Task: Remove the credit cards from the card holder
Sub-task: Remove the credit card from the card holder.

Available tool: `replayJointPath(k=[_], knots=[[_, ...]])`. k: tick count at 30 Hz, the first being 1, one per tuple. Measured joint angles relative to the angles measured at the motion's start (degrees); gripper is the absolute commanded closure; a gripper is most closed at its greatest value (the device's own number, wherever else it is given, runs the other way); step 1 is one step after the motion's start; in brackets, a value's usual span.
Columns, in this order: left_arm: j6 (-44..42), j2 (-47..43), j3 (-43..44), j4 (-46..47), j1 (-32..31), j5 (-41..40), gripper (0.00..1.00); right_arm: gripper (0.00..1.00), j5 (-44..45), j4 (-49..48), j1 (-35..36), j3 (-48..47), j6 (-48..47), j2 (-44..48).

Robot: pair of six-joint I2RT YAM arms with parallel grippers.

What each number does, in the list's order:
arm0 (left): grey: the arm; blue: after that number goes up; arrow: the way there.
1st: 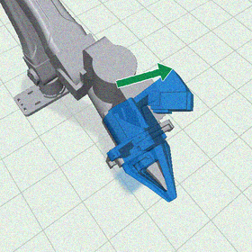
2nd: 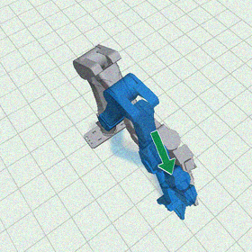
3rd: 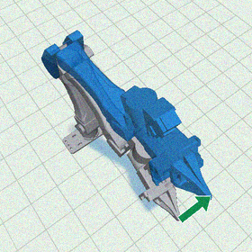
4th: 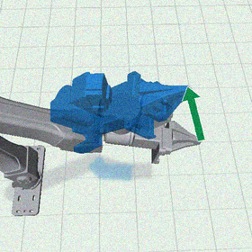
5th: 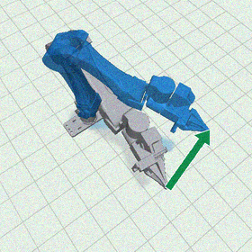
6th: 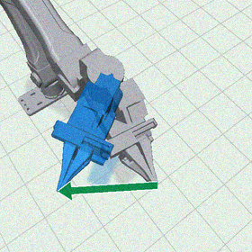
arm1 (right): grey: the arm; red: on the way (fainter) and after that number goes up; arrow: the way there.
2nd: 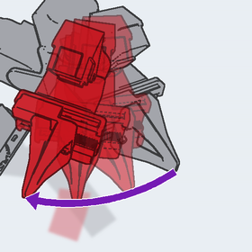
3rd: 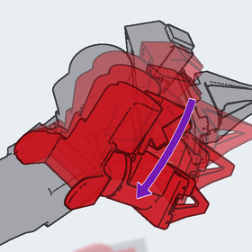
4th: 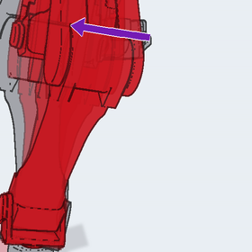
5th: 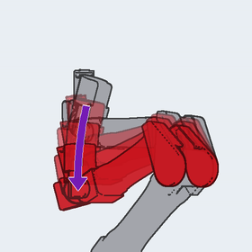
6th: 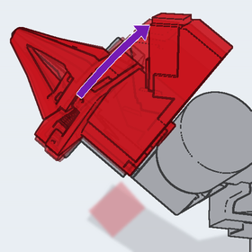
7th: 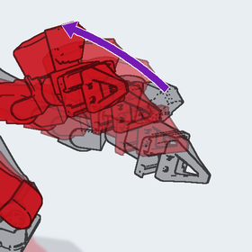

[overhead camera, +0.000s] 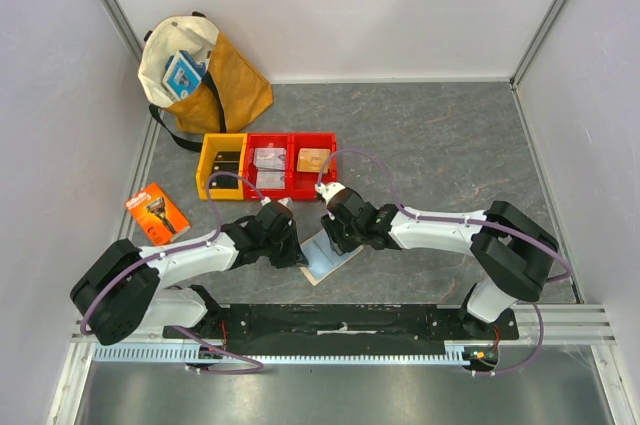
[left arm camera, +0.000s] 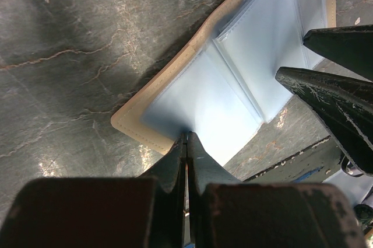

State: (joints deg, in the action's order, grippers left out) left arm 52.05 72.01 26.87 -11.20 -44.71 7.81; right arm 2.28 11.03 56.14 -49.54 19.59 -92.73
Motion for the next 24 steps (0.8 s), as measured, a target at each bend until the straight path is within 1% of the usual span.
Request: replayJointPath(k=[3,7,15,17,20,24], knots=[[0.0,0.0,0.0,0.0,0.0,0.0,0.97,0.66,-0.1,0.0,0.0,0.0,0.0,0.0],[0.0,0.0,0.0,0.0,0.0,0.0,0.98,0.71,0.0,0.2,0.0,0.0,0.0,0.0],[0.0,0.0,-0.1,0.1,0.0,0.1,0.98,0.76,0.0,0.5,0.0,0.0,0.0,0.0],[0.0,0.0,-0.1,0.1,0.0,0.1,0.97,0.79,0.0,0.6,0.0,0.0,0.1,0.0],[0.0,0.0,-0.1,0.1,0.0,0.1,0.97,0.87,0.0,0.7,-0.1,0.0,0.1,0.0],[0.0,0.0,-0.1,0.2,0.0,0.1,0.97,0.91,-0.5,0.8,-0.2,0.0,0.4,0.1]])
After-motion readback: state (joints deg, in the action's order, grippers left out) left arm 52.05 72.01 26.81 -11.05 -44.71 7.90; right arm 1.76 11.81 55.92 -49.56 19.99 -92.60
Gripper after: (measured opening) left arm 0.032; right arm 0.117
